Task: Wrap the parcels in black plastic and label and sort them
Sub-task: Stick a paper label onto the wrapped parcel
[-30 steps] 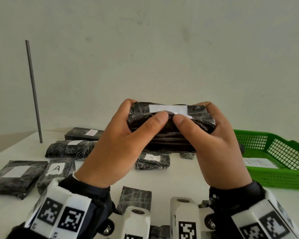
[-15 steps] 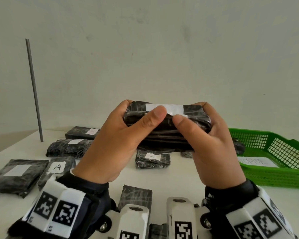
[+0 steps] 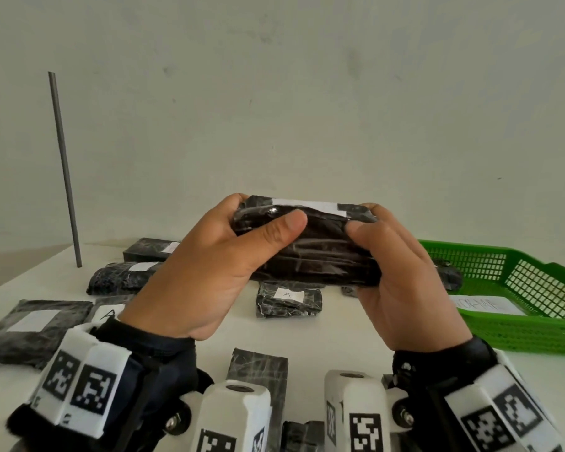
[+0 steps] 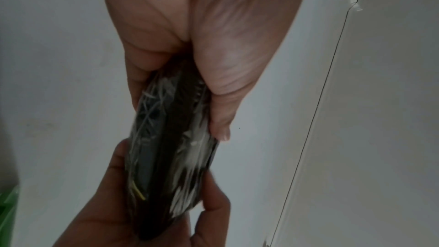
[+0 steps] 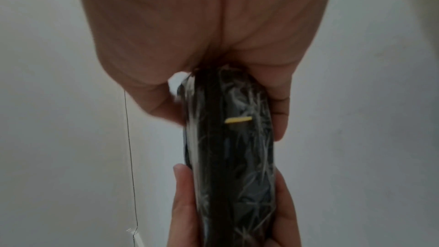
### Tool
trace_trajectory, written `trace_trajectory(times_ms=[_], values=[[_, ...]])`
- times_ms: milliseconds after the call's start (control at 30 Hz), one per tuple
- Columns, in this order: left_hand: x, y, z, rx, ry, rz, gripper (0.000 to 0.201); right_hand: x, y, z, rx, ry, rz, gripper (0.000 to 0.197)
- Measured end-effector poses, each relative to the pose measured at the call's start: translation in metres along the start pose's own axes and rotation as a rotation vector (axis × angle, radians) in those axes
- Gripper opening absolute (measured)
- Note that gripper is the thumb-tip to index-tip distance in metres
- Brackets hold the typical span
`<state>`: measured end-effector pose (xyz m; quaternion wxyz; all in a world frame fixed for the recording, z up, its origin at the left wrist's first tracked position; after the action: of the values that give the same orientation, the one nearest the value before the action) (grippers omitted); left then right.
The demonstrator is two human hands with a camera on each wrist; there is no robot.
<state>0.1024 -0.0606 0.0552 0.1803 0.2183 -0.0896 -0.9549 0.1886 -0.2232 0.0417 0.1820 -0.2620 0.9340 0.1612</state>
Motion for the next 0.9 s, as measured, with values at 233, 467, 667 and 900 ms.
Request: trace_trajectory(times_ms=[233, 467, 667, 900], values=[[0.001, -0.008, 0.003, -0.035, -0.043, -0.055, 0.045, 0.001, 0.006, -0.001, -0.089, -0.005, 0.019, 0.022], [0.002, -0.001, 0.002, -0.027, -0.044, -0.03, 0.053, 0.002, 0.009, -0.009, -0.019, -0.037, 0.036, 0.046], [0.0, -0.002, 0.0, 0.036, -0.095, 0.005, 0.057, 0.0, 0.011, -0.005, -0.111, 0.029, 0.024, 0.05], [-0.001, -0.001, -0.003, 0.049, -0.16, 0.012, 0.053, 0.0, 0.001, -0.003, -0.027, 0.127, -0.05, 0.059]])
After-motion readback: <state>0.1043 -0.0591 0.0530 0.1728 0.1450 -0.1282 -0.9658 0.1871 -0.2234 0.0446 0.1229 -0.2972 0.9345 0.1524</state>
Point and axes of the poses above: each hand's wrist, its own x-axis away from the middle knuckle, its own y-axis out of the palm, z = x × y, the point moved 1 cm from there along -x, towards the middle knuckle, and after that the axes turned 8 degrees about z, right-handed, at the moved point
